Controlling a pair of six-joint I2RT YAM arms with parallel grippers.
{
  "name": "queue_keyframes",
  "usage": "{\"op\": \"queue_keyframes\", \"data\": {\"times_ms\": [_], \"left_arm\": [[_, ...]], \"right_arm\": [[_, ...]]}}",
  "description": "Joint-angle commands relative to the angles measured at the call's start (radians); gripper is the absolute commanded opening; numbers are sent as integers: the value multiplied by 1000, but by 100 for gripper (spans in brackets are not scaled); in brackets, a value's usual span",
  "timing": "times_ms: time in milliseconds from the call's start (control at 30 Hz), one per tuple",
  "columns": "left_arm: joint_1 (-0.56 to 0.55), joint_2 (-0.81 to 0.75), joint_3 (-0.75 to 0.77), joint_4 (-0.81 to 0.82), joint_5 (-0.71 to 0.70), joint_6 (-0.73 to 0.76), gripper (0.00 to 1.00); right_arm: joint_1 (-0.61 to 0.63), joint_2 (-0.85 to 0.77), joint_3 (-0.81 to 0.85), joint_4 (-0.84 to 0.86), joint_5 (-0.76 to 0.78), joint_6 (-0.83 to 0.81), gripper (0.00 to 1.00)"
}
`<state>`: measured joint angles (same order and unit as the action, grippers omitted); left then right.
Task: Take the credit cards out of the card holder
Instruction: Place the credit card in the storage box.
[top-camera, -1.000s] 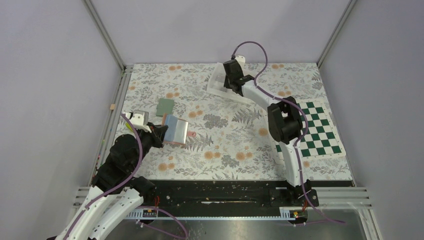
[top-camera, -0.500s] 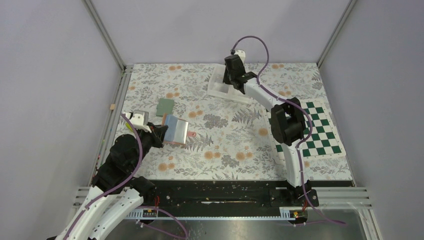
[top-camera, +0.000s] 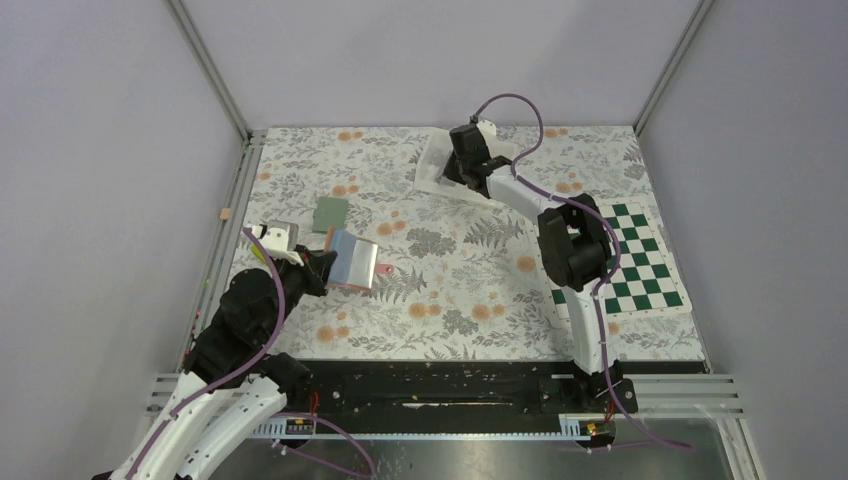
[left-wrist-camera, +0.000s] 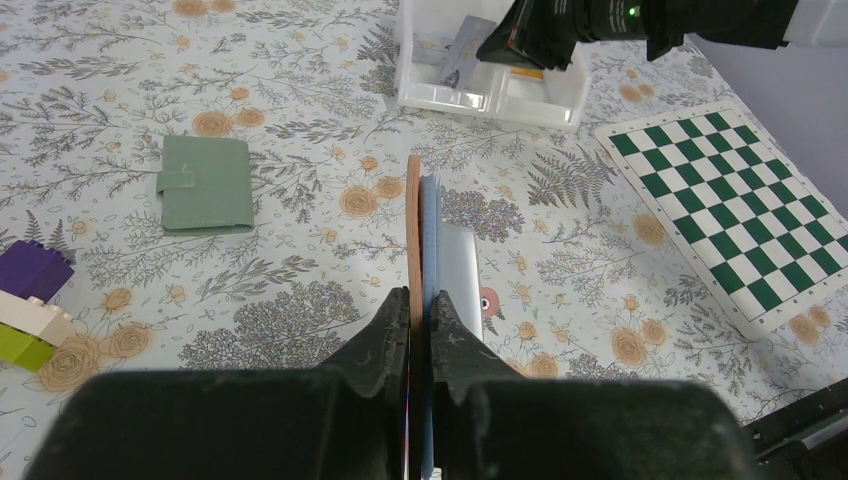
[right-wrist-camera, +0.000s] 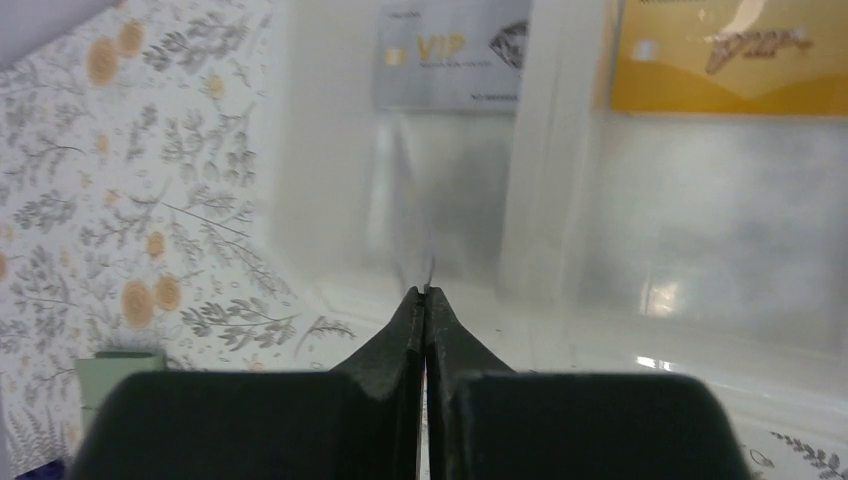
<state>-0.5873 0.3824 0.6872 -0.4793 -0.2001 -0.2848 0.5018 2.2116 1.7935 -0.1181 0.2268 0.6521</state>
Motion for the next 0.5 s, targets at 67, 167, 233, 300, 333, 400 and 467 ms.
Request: {"op": "queue_keyframes", "data": {"times_ms": [67,167,233,300,333,400,467], "left_arm": [[-6,-6,14,52,-21,10,0],[-6,-5,14,54,-20,10,0],[-6,-6,15,53,-22,10,0],[-6,-4,14,53,-22,10,0],[-6,-5,14,53,-21,10,0],[-9,-4,14,53,-21,10,0],[-9,-4,14,53,-23,10,0]], "right_arm": [[-3,-59,-77,-10,54,54,0],[-4,-87,-122,-9,79,54,0],[-4,-113,-157,8,85,52,0],[-5,-130,-182,11,85,39,0],[-6,-138,-189,11,82,29,0],[-9,-156,-204,17,80,8,0],[-11,-172,-207,10,85,-14,0]]}}
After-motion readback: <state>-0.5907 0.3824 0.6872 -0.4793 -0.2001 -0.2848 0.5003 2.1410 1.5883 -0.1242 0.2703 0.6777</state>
